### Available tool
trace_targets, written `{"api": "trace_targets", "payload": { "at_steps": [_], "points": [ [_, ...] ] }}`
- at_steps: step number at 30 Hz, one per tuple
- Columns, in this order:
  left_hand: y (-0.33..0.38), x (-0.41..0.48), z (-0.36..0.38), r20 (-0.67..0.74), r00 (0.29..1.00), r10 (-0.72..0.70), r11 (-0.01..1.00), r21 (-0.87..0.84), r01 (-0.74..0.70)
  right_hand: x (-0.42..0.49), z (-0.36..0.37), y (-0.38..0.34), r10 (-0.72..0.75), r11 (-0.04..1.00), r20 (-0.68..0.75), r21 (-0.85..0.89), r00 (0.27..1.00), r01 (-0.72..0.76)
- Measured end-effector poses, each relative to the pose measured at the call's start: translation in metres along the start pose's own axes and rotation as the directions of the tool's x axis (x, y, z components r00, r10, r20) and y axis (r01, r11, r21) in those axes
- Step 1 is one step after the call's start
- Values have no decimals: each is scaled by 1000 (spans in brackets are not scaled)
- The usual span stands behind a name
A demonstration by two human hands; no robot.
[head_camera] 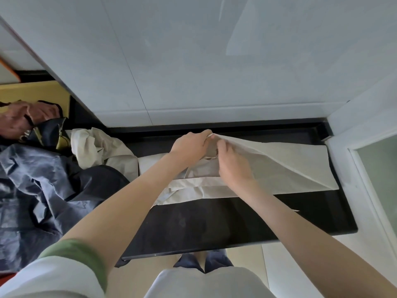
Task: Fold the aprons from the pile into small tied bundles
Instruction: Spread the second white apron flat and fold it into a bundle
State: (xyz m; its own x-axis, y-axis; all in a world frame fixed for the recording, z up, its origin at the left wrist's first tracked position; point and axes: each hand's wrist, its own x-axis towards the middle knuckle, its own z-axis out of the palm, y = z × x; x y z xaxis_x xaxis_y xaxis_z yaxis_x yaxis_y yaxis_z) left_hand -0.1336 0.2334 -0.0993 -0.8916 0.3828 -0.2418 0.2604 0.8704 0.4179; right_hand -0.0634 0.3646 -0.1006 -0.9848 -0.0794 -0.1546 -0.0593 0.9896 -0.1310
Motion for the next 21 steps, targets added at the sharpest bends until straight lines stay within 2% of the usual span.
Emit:
{"api": "trace_targets", "payload": {
  "at_steps": [6,12,18,21],
  "points": [
    [0,-2,-5,15,1000,-10,999,-35,10,-7,-34,12,76,974,-195,222,978,-31],
    [2,-3,-5,30,1000,0,1000,-20,1,-10,-50,32,289,861,-330,500,899,-93],
    [1,-2,-5,49,999,-14,1000,9,13,4,-70,42,482,672,-289,728,827,-137],
    [3,-2,-7,42,999,-29,999,20,28,10,-84,41,519,640,-291,756,803,-140]
  ]
}}
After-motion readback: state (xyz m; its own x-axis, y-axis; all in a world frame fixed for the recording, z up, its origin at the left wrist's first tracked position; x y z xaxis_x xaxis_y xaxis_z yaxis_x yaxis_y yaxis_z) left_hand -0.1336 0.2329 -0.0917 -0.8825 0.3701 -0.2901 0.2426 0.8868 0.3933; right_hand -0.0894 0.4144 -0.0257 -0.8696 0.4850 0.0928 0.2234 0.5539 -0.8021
